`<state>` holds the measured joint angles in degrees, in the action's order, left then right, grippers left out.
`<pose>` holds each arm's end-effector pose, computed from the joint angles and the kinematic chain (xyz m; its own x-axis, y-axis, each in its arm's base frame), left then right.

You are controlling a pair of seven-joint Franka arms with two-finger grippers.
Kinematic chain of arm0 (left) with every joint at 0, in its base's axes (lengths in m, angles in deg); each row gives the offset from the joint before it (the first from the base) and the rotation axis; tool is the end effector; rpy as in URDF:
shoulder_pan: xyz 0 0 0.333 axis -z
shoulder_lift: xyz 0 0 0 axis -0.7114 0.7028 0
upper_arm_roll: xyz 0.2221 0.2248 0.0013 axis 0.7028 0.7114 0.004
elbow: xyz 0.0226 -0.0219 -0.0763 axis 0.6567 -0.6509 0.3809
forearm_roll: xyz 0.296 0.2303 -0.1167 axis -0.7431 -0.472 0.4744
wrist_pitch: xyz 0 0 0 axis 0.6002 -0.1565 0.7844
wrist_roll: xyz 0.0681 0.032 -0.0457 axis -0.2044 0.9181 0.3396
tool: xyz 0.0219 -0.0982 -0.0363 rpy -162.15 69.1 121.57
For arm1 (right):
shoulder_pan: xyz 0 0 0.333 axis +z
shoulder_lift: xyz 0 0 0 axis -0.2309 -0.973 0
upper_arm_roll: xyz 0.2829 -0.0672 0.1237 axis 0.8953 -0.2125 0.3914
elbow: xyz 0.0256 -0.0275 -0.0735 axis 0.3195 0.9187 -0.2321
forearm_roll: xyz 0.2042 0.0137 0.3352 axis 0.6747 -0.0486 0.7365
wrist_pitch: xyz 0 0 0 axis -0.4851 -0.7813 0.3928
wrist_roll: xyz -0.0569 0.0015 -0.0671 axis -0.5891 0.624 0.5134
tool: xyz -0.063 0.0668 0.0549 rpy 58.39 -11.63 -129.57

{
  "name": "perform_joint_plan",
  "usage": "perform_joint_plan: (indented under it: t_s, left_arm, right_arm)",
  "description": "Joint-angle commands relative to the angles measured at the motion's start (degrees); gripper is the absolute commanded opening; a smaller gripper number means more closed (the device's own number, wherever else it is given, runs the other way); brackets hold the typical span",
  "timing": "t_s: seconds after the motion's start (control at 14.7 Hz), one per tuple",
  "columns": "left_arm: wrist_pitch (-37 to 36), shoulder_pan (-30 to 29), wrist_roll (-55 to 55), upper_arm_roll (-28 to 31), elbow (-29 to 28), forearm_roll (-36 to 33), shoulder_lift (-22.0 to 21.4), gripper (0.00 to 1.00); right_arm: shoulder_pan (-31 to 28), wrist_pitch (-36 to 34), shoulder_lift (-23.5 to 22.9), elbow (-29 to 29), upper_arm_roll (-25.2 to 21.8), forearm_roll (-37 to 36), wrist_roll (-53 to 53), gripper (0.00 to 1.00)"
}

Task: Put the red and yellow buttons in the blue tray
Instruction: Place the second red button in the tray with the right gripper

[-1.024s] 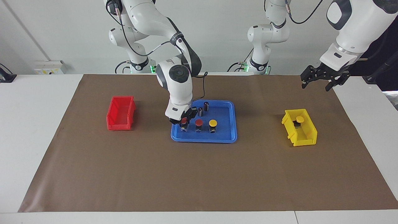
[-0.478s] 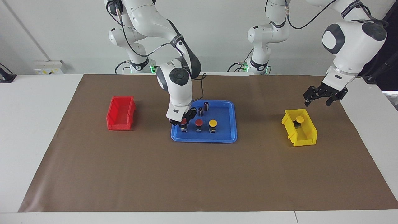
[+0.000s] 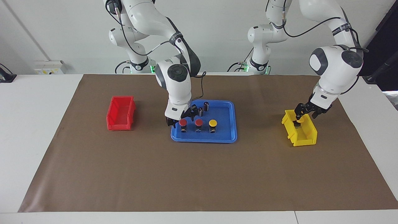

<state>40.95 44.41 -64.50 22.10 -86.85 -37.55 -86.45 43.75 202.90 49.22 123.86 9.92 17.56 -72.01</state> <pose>0.5647 0.0064 0.4121 0.9988 -0.0135 0.0479 -0.0134 -0.9999 -0.0036 0.5767 0.2848 0.4069 0.9357 0.3529 -0.0058 0.3528 -0.9357 -0.0081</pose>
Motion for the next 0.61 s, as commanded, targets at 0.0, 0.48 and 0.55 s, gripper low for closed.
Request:
perform_joint_plan:
  t_s: [0.0,0.48,0.55]
  left_arm:
    - [2.7,-0.1,0.4,0.0,-0.9,0.4,0.9,0.76]
    - [3.2,-1.2,-0.5,0.0,-2.3,0.4,1.2,0.72]
    - [3.4,-1.3,-0.6,0.0,-2.9,0.4,1.6,0.72]
  right_arm:
    - [-4.9,-8.0,5.0,-3.5,0.3,-0.5,0.1,1.0]
    - [-19.3,-26.2,7.5,-15.7,0.4,-0.7,1.7,1.0]
    - [-21.3,-27.6,8.9,-15.4,0.4,-0.6,1.6,1.0]
